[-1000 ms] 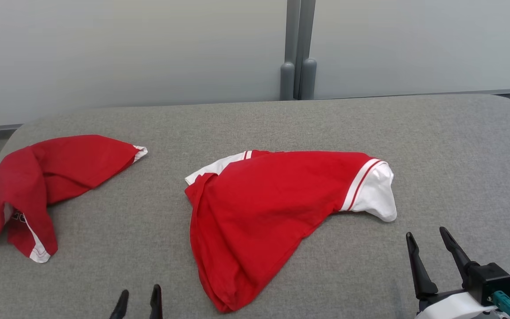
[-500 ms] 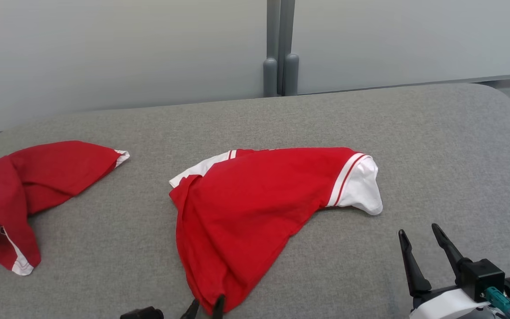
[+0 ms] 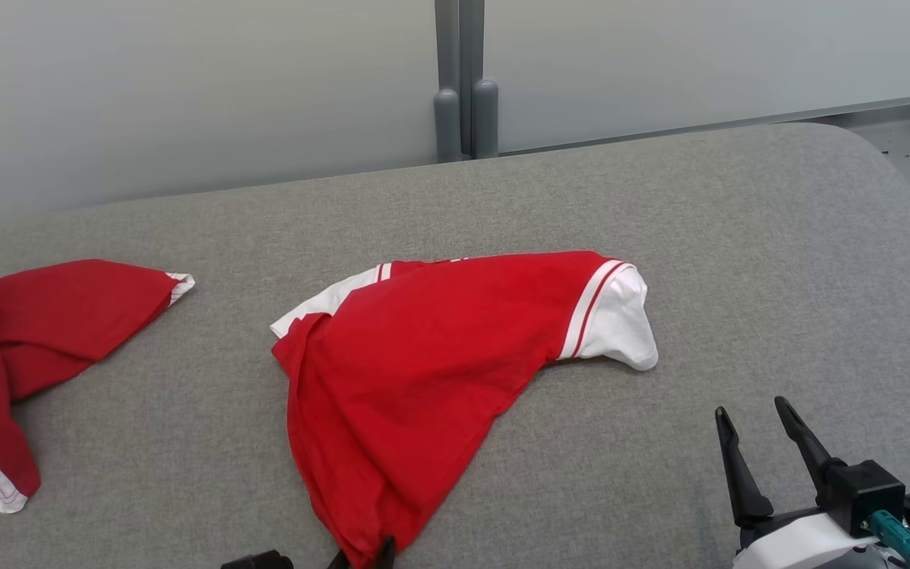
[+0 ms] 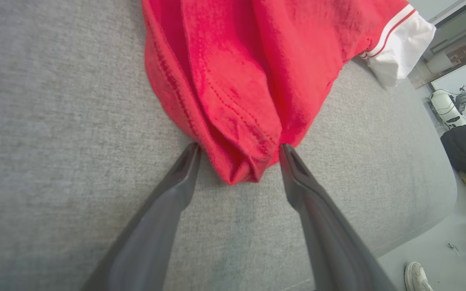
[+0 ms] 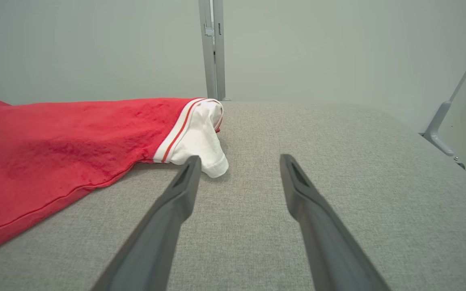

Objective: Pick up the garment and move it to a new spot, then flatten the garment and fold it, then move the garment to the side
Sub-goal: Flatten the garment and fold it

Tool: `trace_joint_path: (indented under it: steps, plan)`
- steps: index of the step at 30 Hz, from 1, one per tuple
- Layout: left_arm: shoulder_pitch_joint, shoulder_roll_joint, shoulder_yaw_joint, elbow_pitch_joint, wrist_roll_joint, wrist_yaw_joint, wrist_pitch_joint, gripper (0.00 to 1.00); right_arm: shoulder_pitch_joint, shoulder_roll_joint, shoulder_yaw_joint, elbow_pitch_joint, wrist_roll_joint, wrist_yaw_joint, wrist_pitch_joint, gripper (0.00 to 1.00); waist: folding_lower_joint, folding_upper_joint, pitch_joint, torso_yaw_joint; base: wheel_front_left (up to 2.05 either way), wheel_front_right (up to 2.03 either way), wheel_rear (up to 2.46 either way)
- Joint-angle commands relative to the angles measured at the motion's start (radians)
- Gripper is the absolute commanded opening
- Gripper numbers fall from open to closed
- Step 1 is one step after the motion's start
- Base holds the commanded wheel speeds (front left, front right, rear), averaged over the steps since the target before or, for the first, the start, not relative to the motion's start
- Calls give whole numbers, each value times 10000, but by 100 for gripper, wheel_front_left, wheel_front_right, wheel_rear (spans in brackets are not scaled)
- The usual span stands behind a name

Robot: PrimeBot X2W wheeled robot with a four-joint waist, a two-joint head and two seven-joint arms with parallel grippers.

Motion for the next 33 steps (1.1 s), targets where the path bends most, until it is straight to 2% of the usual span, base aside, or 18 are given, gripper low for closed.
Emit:
trace_joint_path:
  steps: [1, 2, 3, 7, 11, 15, 16, 19, 20, 22, 23, 24, 33]
  plan:
    - [-188, -42, 67, 220, -47, -61, -25, 68, -111, -1, 12, -3, 12, 1, -30, 100, 0, 110, 18, -30, 0, 0, 0]
    - [-254, -48, 117, 306, -68, -86, -69, 12, -116, 9, 17, -2, 12, 1, -30, 100, 0, 110, 27, -37, 0, 0, 0]
    - [-311, -40, 179, 374, -121, -104, -99, 0, -112, 20, 16, -3, 12, 1, -30, 100, 0, 110, 30, -38, 0, 0, 0]
    - [-286, 217, 584, 247, -555, -200, -66, 0, -44, 41, -34, -7, 10, 1, -30, 100, 0, 110, 29, -27, 0, 0, 0]
    - [38, 744, 992, -524, -1008, -155, 296, 0, 64, 56, -93, 4, -11, 1, -30, 100, 0, 110, 10, 56, 0, 0, 0]
    - [446, 1453, 1285, -1498, -1292, 151, 798, 0, 95, 110, -55, 50, -20, 1, -30, 100, 0, 110, -20, 156, 0, 0, 0]
    - [733, 1804, 1346, -1881, -1295, 267, 1032, 0, 60, 134, -16, 80, -21, 1, -30, 100, 0, 110, -36, 179, 0, 0, 0]
    - [1134, 2146, 1442, -2252, -1398, 452, 1212, 0, 12, 156, 39, 112, -10, 1, -29, 100, 0, 110, -56, 175, 0, 0, 0]
    - [1254, 2204, 1458, -2368, -1451, 515, 1248, 10, 5, 159, 38, 116, 1, 1, -29, 100, 0, 110, -58, 181, 0, 0, 0]
    - [1483, 2354, 1477, -2498, -1484, 600, 1321, 59, 6, 166, 53, 124, 19, 1, -29, 100, 0, 110, -59, 185, 0, 0, 0]
    - [1577, 2393, 1470, -2542, -1495, 628, 1333, 95, 14, 169, 51, 132, 23, 1, -29, 100, 0, 110, -61, 187, 0, 0, 0]
    - [1647, 2415, 1489, -2563, -1510, 670, 1322, 100, 24, 170, 48, 138, 22, 1, -29, 100, 0, 110, -60, 189, 0, 0, 0]
    - [1987, 2524, 1734, -2828, -1381, 1162, 994, 100, 103, 148, -3, 110, -15, 1, -29, 100, 0, 110, -25, 254, 0, 0, 0]
